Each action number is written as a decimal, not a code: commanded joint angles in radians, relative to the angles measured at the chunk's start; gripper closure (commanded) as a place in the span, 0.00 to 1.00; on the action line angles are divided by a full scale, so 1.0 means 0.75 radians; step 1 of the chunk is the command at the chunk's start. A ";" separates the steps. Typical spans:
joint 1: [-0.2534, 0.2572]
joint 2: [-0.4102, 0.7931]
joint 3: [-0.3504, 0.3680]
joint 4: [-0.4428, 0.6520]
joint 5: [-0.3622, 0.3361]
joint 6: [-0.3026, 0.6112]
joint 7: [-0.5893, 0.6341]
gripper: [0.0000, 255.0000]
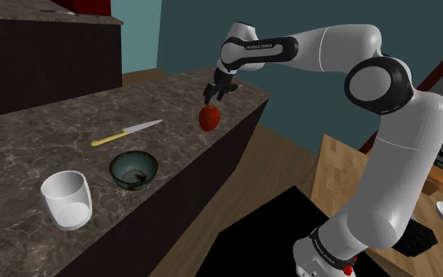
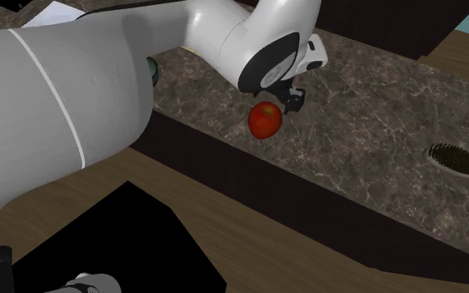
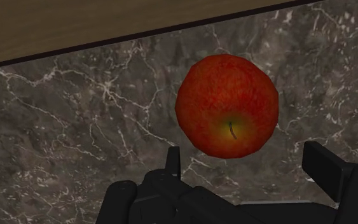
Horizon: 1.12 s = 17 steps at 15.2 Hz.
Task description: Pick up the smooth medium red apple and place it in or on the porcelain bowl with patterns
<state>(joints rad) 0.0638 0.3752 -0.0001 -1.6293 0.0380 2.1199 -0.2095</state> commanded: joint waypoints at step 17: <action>-0.001 0.006 0.000 -0.005 0.000 0.011 -0.002 1.00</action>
<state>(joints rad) 0.0629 0.3795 -0.0005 -1.6328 0.0382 2.1285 -0.2109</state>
